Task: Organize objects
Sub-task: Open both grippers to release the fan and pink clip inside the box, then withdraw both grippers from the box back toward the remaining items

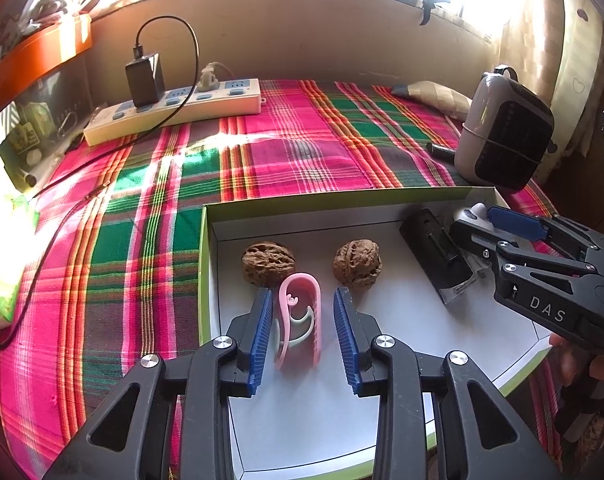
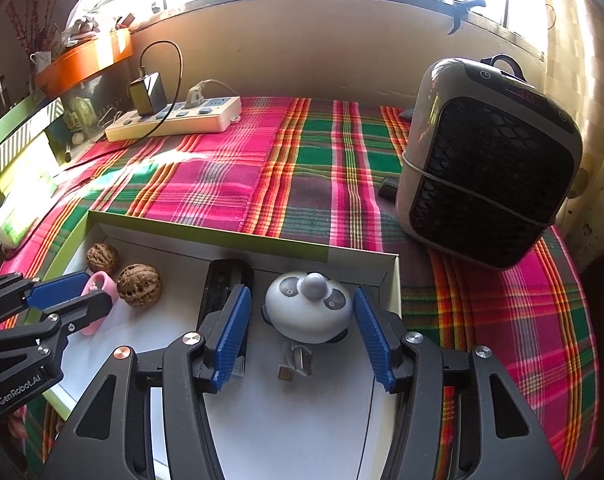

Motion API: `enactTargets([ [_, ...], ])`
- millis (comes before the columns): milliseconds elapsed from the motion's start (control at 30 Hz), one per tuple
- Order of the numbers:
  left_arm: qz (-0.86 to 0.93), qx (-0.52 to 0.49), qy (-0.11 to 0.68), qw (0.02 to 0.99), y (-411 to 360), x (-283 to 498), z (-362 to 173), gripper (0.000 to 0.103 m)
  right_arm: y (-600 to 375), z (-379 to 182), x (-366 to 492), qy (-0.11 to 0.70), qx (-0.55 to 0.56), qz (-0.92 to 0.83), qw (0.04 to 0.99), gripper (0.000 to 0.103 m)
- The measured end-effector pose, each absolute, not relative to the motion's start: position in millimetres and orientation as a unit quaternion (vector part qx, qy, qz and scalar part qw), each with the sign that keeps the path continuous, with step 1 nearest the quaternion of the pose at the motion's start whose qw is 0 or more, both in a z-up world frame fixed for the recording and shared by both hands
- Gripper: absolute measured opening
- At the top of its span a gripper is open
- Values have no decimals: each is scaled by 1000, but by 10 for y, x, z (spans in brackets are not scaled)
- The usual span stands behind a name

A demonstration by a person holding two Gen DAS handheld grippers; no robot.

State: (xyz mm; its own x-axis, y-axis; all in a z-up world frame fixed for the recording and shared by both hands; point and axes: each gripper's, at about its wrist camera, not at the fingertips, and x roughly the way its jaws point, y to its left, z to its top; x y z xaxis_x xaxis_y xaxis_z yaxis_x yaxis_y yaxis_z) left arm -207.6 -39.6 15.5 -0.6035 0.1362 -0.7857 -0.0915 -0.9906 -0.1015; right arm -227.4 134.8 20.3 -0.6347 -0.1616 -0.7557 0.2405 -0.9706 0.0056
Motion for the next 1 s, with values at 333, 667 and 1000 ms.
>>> enactTargets([
  [333, 898, -436, -29, 57, -436, -1992, 206, 34, 1326, 238, -2191, 46, 406, -906, 115, 55],
  [667, 903, -425, -33, 57, -444, -1830, 299, 34, 1320, 312, -2031, 42, 395, -910, 119, 56],
  [1000, 910, -410, -29, 55, -457, -1627, 412, 34, 1390, 390, -1847, 25, 385, -916, 112, 56],
])
